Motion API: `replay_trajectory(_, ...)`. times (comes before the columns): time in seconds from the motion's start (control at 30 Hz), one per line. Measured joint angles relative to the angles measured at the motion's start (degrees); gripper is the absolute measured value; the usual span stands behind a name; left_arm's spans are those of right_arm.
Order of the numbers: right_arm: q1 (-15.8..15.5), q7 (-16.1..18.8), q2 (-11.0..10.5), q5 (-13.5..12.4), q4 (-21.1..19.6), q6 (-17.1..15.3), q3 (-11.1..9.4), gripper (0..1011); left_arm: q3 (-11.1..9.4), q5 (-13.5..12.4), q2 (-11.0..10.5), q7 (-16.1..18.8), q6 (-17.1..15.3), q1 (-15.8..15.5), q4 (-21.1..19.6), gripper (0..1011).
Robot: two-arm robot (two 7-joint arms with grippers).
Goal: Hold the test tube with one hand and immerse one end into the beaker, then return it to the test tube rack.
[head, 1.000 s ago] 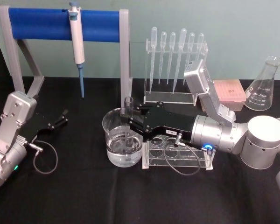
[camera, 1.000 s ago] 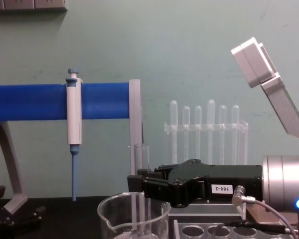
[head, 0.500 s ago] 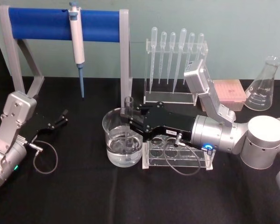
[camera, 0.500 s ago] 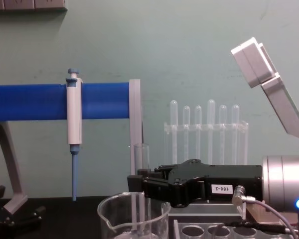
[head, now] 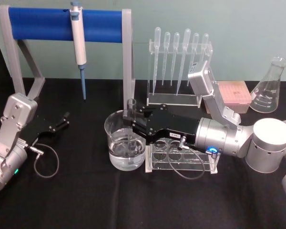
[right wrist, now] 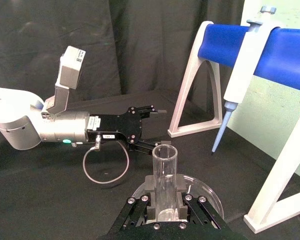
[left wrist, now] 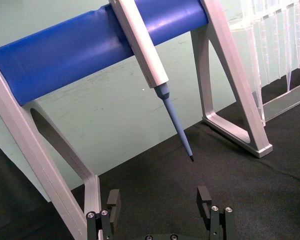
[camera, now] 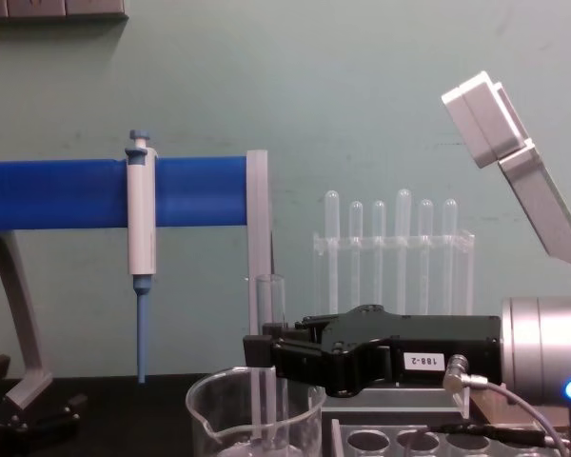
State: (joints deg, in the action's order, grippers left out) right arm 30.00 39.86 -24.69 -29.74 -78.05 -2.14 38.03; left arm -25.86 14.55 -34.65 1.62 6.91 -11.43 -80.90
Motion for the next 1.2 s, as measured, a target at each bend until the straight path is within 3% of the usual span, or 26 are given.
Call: replay_trajectory(1.2, 0.0, 0.0, 0.0, 0.0, 0.0, 0.0, 0.0, 226, 0.0, 0.0, 0.0, 0.0, 0.0, 0.0, 0.0, 1000)
